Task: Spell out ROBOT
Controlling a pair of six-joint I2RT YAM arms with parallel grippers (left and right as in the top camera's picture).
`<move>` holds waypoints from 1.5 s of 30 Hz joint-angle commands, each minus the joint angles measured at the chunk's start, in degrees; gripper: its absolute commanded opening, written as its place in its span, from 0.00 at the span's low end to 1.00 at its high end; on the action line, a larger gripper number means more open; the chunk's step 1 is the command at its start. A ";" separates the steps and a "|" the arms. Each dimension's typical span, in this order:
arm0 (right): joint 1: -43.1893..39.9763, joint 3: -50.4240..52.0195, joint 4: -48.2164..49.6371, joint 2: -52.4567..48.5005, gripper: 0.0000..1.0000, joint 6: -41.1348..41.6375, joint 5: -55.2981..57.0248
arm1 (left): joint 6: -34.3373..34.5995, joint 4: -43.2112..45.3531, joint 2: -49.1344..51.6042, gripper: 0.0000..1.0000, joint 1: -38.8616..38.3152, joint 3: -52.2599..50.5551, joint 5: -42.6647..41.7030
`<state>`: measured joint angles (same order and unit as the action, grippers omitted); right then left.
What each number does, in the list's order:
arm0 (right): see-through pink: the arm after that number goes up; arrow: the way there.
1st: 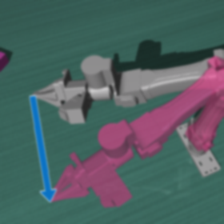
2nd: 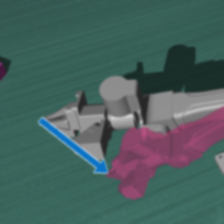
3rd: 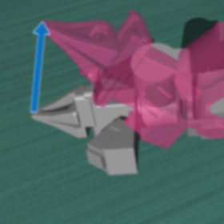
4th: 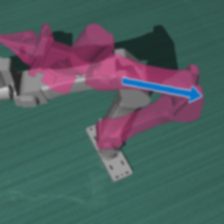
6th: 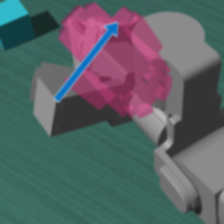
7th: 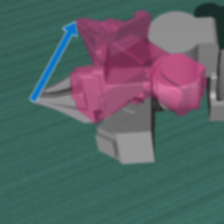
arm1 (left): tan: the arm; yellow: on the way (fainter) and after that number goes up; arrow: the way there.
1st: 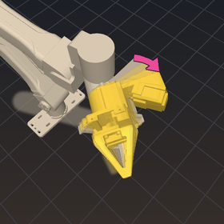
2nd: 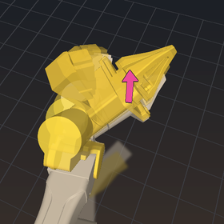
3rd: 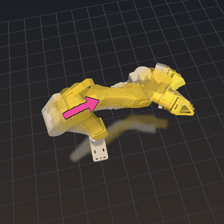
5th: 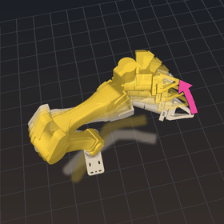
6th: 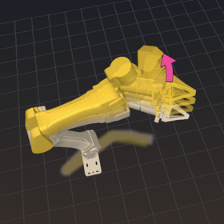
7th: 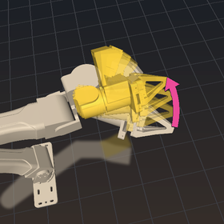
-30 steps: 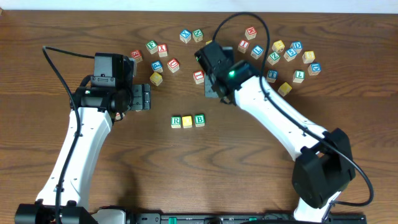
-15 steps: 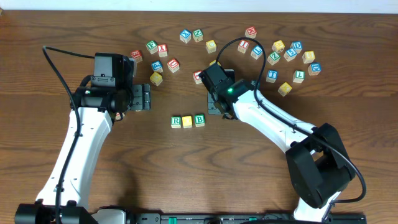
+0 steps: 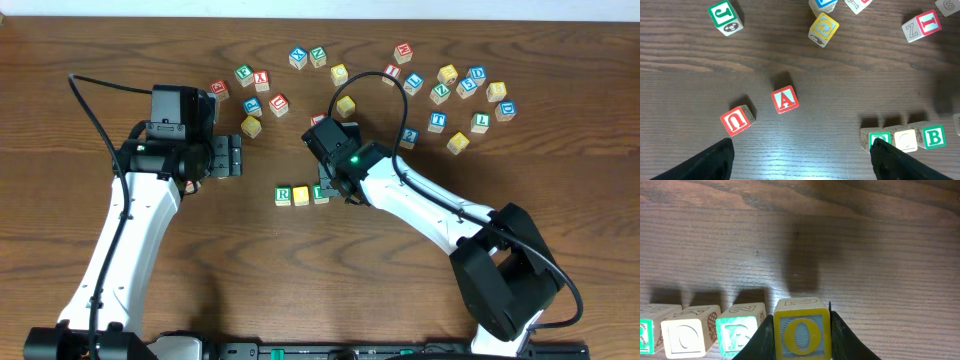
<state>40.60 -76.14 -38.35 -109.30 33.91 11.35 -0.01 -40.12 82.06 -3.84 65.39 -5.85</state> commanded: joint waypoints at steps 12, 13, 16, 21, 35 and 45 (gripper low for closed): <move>0.37 4.48 4.04 0.42 0.14 1.44 0.24 | -0.15 -0.17 -0.61 0.86 0.28 0.31 0.46; 0.37 5.03 4.52 0.42 0.14 1.44 0.00 | -0.15 -0.17 -0.61 0.86 0.28 0.31 0.46; 0.37 5.73 5.01 0.42 0.14 1.46 0.02 | -0.15 -0.17 -0.61 0.86 0.28 0.31 0.46; 0.55 5.77 5.66 0.42 0.14 1.42 -0.17 | -0.15 -0.17 -0.61 0.86 0.28 0.31 0.46; 1.75 5.77 6.45 0.42 0.15 1.42 -0.15 | -0.15 -0.17 -0.61 0.86 0.28 0.31 0.46; 1.88 6.38 7.37 0.15 0.15 1.42 -0.15 | -0.15 -0.17 -0.61 0.86 0.28 0.31 0.46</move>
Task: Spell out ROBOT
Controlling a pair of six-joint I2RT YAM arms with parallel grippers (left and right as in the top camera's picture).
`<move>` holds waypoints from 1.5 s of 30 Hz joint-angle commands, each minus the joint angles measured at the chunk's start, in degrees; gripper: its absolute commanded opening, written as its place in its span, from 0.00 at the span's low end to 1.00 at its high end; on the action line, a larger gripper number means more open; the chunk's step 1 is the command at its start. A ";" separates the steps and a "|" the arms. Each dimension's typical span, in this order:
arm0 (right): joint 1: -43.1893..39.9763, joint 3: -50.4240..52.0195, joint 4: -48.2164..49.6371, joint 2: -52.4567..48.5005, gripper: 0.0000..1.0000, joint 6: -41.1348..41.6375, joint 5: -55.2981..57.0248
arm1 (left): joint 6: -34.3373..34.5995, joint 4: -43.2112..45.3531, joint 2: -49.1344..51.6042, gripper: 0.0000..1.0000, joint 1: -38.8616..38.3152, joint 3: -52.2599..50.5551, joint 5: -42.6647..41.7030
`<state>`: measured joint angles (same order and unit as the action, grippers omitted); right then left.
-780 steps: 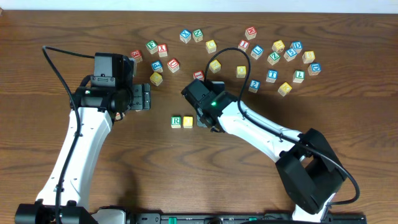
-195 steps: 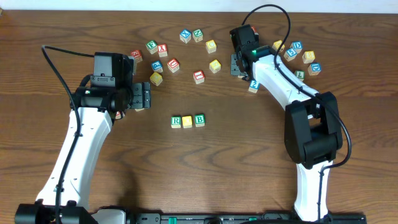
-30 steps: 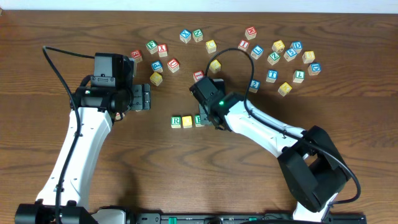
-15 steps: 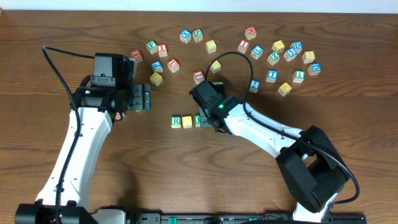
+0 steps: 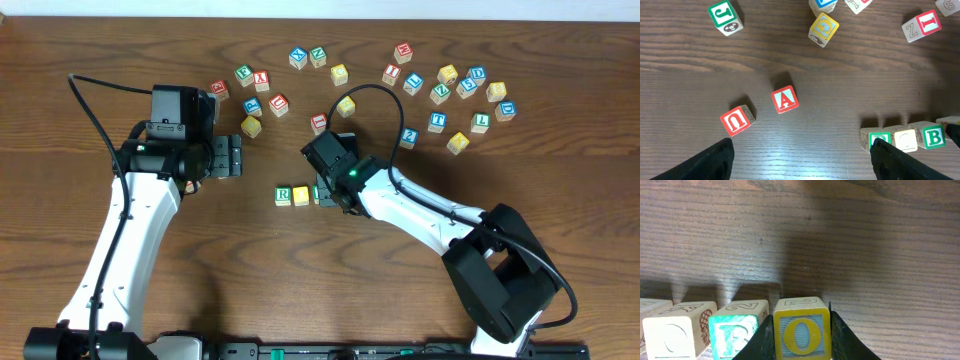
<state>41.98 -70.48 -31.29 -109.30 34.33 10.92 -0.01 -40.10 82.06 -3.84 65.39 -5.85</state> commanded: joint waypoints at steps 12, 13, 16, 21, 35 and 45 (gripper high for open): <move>0.50 0.90 0.81 -0.61 0.16 1.01 0.28 | -0.15 -0.17 -0.61 0.86 0.28 0.31 0.46; 0.50 0.90 0.90 -0.76 0.17 1.01 0.28 | -0.15 -0.20 -0.61 0.86 0.28 0.31 0.46; 0.50 0.90 1.14 -1.16 0.17 1.01 0.28 | -0.15 -0.17 -0.61 0.86 0.28 0.31 0.46; 0.50 0.90 1.36 -1.84 0.17 0.98 0.28 | -0.15 -0.17 -0.61 0.86 0.28 0.31 0.48; 0.50 0.90 1.73 -2.38 0.24 0.79 0.28 | -0.17 -0.15 -0.61 0.86 0.28 0.31 0.48; 0.50 0.90 1.70 -2.38 0.29 0.79 0.31 | -0.17 -0.17 -0.61 0.86 0.28 0.31 0.48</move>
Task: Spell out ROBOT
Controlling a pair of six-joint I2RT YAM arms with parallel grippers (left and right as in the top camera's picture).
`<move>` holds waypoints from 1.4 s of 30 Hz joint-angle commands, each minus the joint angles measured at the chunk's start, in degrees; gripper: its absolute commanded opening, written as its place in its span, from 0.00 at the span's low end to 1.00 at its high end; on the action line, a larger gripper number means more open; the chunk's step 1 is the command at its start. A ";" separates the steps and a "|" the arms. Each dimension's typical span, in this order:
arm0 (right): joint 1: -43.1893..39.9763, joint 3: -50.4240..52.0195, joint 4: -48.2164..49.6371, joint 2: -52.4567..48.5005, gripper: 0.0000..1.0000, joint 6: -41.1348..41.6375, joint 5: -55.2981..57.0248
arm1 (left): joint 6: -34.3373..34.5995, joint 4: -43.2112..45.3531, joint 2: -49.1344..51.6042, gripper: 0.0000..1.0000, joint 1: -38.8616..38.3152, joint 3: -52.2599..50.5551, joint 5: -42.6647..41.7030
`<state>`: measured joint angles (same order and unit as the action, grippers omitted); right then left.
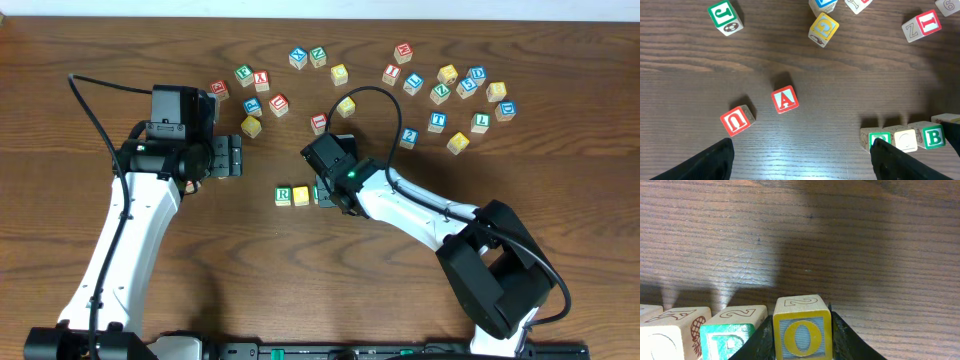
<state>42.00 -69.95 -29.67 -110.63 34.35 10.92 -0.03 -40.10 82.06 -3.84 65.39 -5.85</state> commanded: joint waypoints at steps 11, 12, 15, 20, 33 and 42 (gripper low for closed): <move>0.46 0.37 0.09 -1.05 0.35 0.76 0.28 | -0.15 -0.17 -0.61 0.86 0.28 0.31 0.48; 0.46 0.37 0.09 -1.05 0.35 0.76 0.28 | -0.15 -0.17 -0.61 0.86 0.28 0.31 0.46; 0.46 0.37 0.09 -1.05 0.35 0.76 0.28 | -0.15 -0.17 -0.61 0.86 0.28 0.31 0.48; 0.46 0.37 0.09 -1.05 0.35 0.76 0.31 | -0.13 -0.17 -0.61 0.86 0.28 0.31 0.48; 0.44 0.37 0.11 -1.05 0.27 0.76 0.28 | -0.13 -0.17 -0.61 0.86 0.28 0.31 0.48; 0.44 0.37 0.13 -1.05 0.38 0.76 0.28 | -0.13 -0.17 -0.61 0.86 0.28 0.31 0.48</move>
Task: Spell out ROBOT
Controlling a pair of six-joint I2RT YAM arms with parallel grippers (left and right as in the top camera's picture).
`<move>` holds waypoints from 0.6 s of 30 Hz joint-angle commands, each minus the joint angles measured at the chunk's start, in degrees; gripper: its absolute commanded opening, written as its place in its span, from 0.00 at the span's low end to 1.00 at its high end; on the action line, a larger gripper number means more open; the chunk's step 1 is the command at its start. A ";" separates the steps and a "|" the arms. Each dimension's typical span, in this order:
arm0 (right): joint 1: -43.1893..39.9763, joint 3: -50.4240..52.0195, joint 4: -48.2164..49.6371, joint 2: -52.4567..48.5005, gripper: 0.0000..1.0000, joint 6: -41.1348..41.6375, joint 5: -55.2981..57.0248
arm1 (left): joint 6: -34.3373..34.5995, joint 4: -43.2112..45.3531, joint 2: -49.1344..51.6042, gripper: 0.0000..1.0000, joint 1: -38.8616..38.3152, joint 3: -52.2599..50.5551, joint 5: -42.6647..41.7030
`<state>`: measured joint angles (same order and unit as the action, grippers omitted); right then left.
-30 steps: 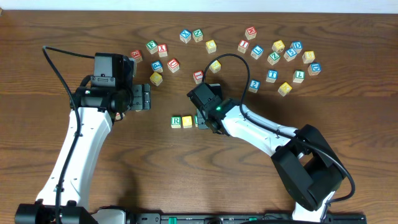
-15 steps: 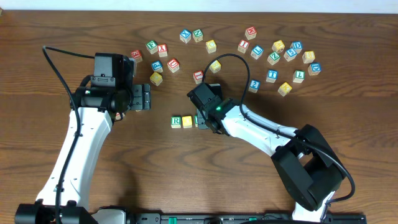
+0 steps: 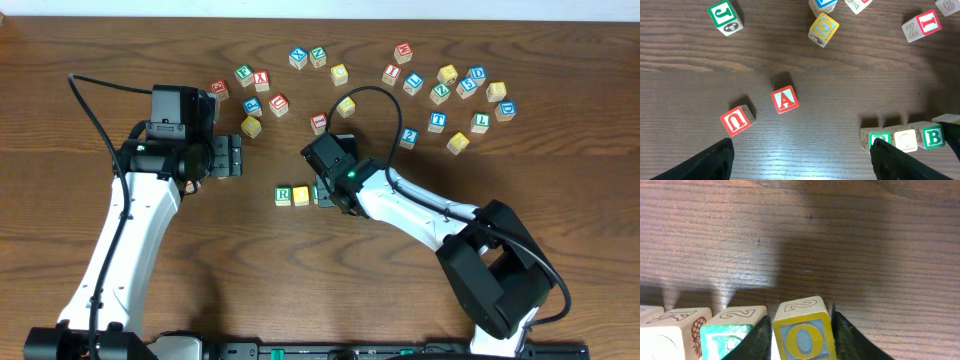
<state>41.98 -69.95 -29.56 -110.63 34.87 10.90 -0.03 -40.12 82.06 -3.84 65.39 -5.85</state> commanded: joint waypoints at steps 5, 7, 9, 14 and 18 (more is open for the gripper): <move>0.46 0.37 0.02 -1.05 0.49 0.24 0.31 | -0.15 -0.15 -0.61 0.86 0.28 0.31 0.48; 0.46 0.37 0.02 -1.05 0.49 0.24 0.31 | -0.13 -0.15 -0.61 0.86 0.28 0.31 0.48; 0.46 0.37 0.02 -1.05 0.47 0.24 0.31 | -0.13 -0.15 -0.61 0.86 0.28 0.31 0.48; 0.46 0.37 0.02 -1.05 0.48 0.24 0.31 | -0.13 -0.15 -0.61 0.86 0.28 0.31 0.46; 0.46 0.37 0.04 -1.05 0.48 0.24 0.31 | -0.13 -0.15 -0.61 0.86 0.28 0.31 0.46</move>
<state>41.98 -69.95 -29.54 -110.63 34.98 10.90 -0.03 -40.12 82.06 -3.84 65.39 -5.85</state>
